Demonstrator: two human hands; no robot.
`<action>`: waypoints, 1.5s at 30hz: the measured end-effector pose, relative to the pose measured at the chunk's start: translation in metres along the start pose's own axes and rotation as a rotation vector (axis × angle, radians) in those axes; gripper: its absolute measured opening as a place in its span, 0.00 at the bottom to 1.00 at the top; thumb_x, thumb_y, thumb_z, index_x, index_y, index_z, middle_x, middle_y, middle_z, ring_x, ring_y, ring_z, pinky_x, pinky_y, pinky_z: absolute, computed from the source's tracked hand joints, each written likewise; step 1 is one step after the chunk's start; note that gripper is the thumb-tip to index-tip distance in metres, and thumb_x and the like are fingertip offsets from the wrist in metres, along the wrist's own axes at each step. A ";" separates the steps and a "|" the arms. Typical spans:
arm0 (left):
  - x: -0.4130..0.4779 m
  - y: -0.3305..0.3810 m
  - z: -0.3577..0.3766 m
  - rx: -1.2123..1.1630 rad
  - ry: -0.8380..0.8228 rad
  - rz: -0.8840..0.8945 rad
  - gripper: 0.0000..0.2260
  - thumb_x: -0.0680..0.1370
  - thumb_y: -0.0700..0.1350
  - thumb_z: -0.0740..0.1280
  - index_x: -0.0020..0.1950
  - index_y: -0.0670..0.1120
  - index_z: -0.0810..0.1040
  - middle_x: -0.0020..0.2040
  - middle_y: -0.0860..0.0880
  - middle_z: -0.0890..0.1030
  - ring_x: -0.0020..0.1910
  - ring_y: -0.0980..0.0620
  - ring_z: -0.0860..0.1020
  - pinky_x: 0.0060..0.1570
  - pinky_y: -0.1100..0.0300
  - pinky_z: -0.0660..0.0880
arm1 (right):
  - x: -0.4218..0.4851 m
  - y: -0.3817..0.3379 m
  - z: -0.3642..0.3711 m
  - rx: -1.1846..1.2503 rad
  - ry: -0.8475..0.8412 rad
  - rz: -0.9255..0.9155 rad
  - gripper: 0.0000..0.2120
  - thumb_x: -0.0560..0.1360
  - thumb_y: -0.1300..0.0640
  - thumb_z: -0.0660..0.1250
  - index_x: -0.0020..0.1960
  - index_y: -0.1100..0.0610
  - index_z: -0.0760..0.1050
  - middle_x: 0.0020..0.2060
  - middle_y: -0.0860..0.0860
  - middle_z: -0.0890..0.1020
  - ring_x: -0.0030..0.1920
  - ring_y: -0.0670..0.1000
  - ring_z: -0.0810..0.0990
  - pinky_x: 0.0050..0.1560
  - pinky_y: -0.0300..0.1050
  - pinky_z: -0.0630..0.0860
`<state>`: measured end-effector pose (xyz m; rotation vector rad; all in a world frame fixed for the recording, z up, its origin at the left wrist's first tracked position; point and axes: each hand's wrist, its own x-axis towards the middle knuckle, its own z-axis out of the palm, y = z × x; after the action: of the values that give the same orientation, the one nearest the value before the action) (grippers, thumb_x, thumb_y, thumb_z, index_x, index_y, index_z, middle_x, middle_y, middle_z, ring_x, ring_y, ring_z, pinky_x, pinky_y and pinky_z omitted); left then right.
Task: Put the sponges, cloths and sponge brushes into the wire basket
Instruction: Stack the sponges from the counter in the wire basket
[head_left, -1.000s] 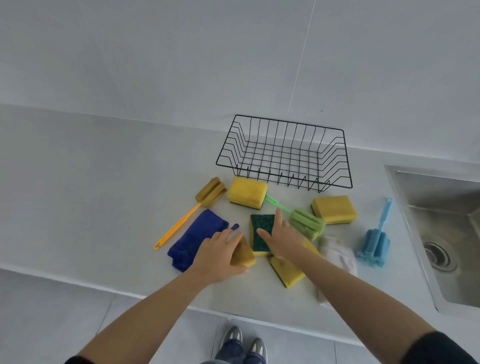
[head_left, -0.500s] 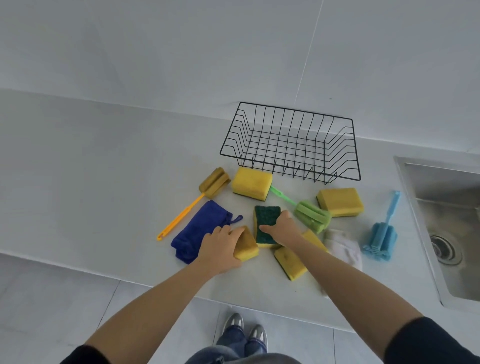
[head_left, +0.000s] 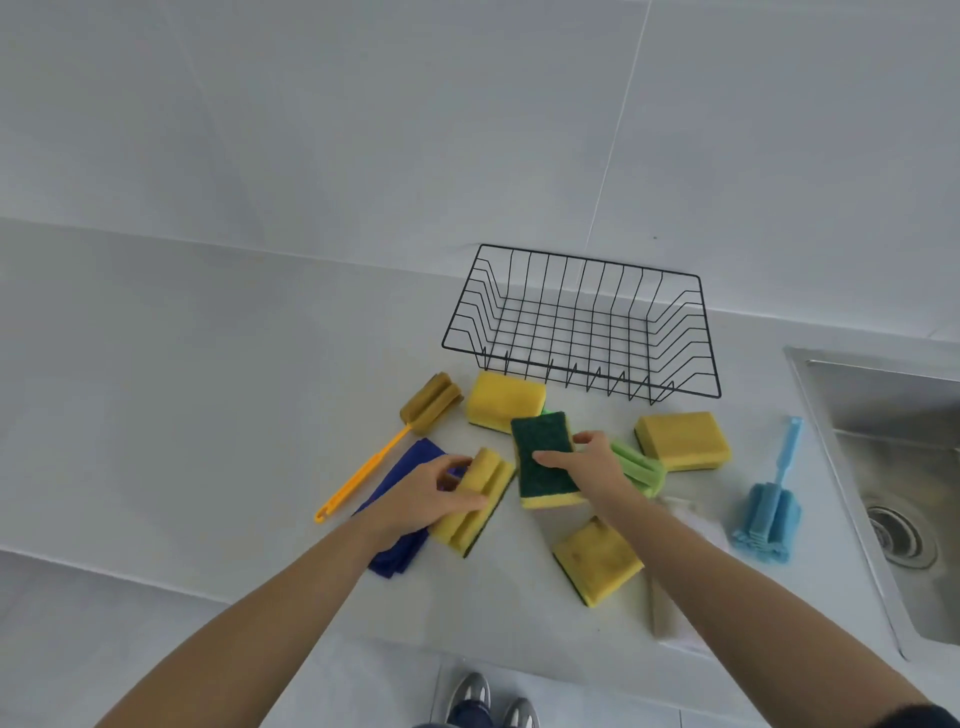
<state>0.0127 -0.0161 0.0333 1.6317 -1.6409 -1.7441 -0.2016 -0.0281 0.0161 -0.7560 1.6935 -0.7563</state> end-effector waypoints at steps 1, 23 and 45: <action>0.000 0.004 -0.004 -0.165 -0.020 -0.003 0.25 0.73 0.48 0.70 0.68 0.50 0.68 0.59 0.48 0.77 0.56 0.51 0.77 0.56 0.56 0.76 | -0.001 -0.006 -0.004 0.047 -0.003 -0.005 0.32 0.66 0.57 0.75 0.63 0.59 0.61 0.47 0.53 0.76 0.41 0.49 0.77 0.34 0.41 0.72; 0.093 0.127 -0.037 -0.987 -0.122 0.098 0.22 0.78 0.59 0.53 0.60 0.46 0.76 0.59 0.42 0.79 0.59 0.42 0.76 0.51 0.46 0.77 | 0.035 -0.107 -0.033 0.456 0.007 -0.157 0.25 0.67 0.60 0.74 0.57 0.57 0.63 0.45 0.54 0.77 0.43 0.53 0.79 0.40 0.47 0.79; 0.266 0.164 -0.069 -0.041 0.400 0.035 0.14 0.78 0.46 0.63 0.58 0.37 0.76 0.52 0.42 0.78 0.50 0.47 0.75 0.47 0.56 0.73 | 0.198 -0.154 -0.044 0.223 0.097 -0.047 0.21 0.72 0.63 0.68 0.62 0.61 0.66 0.49 0.55 0.75 0.46 0.52 0.76 0.48 0.47 0.75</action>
<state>-0.1033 -0.3143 0.0420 1.7783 -1.4254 -1.3149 -0.2707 -0.2726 0.0366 -0.6134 1.6483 -1.0108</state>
